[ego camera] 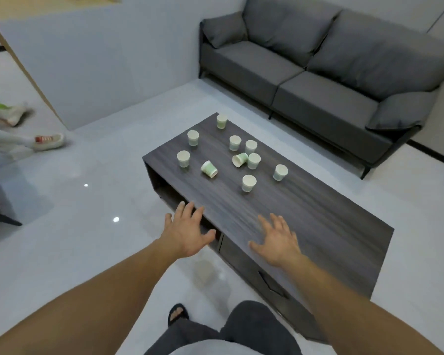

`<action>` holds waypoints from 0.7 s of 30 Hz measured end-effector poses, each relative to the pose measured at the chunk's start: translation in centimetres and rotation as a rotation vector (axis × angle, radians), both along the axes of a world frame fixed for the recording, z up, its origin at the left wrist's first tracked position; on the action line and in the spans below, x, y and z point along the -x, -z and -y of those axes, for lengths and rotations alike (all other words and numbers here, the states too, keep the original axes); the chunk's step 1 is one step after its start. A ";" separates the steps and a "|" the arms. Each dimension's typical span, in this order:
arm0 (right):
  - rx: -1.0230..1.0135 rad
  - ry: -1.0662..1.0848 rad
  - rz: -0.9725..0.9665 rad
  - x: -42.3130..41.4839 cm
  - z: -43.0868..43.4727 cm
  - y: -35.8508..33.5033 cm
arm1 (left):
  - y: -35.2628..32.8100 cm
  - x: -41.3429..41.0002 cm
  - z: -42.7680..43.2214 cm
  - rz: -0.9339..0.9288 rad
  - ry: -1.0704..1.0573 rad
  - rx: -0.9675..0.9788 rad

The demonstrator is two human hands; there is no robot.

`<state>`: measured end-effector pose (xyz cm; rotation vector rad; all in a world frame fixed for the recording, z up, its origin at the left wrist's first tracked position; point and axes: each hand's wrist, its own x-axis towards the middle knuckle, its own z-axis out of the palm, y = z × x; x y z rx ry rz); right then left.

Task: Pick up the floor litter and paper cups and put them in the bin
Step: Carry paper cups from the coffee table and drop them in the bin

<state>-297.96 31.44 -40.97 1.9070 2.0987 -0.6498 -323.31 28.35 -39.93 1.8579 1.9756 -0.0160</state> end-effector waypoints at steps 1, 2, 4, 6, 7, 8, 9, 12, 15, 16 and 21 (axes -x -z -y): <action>0.002 0.010 -0.001 0.3 -1.3 0.0 | -0.1 0.6 -1.9 0.000 0.017 0.013; 0.006 0.017 0.001 0.6 -2.5 0.0 | -0.1 1.0 -3.5 -0.004 0.037 0.028; 0.006 0.038 -0.004 0.8 -5.0 0.5 | 0.2 1.4 -6.6 -0.002 0.060 0.033; 0.027 0.059 -0.001 0.9 -8.2 1.3 | 0.6 1.6 -9.9 0.005 0.071 0.038; 0.038 0.069 -0.002 1.1 -10.0 1.7 | 0.9 1.7 -11.6 0.007 0.072 0.043; 0.048 0.074 -0.005 1.2 -11.8 2.2 | 1.3 1.7 -13.3 0.006 0.072 0.048; 0.056 0.078 -0.010 1.3 -13.8 2.9 | 1.7 1.6 -14.8 0.005 0.072 0.050; 0.091 0.071 -0.033 1.6 -20.1 5.1 | 2.7 1.2 -19.5 -0.012 0.074 0.081; 0.107 0.061 -0.059 1.9 -26.3 8.3 | 4.5 0.2 -24.5 -0.018 0.089 0.138; 0.113 0.058 -0.059 1.9 -28.3 9.5 | 5.4 -0.2 -26.1 -0.012 0.098 0.159; 0.181 0.025 -0.029 1.7 -35.4 16.9 | 11.0 -1.9 -32.2 0.051 0.089 0.232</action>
